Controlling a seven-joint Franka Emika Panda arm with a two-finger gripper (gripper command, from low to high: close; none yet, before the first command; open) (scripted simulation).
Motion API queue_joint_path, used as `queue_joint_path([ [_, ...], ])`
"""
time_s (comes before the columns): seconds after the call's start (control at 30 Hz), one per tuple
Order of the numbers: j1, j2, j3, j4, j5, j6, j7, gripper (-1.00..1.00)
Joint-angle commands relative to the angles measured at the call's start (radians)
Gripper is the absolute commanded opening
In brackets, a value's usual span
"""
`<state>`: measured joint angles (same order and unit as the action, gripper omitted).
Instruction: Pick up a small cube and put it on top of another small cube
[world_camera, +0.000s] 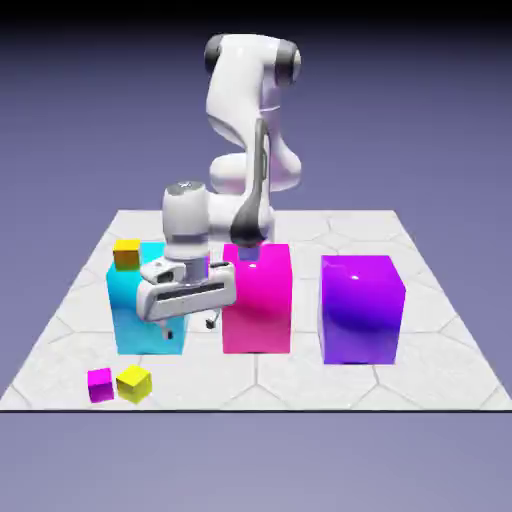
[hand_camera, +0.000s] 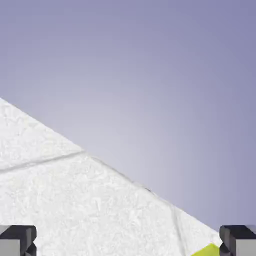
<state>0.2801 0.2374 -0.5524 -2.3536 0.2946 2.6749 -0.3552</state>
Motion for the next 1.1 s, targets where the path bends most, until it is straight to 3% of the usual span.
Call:
queue_joint_path([
  [0.0, 0.011, 0.032, -0.022, 0.018, 0.012, -0.014, -0.044, 0.00],
  [0.4, 0.136, 0.411, -0.281, 0.232, 0.150, -0.184, -0.558, 0.00],
  [0.57, 0.012, 0.544, -0.141, 0.270, 0.252, -0.073, -0.619, 0.00],
  [0.6, 0.012, 0.544, -0.141, 0.270, 0.252, -0.073, -0.619, -1.00],
  [0.77, 0.134, 0.406, -0.280, 0.232, 0.146, -0.188, -0.552, -1.00],
  [1.07, 0.006, 0.093, -0.207, 0.210, -0.094, -0.431, -0.161, -1.00],
])
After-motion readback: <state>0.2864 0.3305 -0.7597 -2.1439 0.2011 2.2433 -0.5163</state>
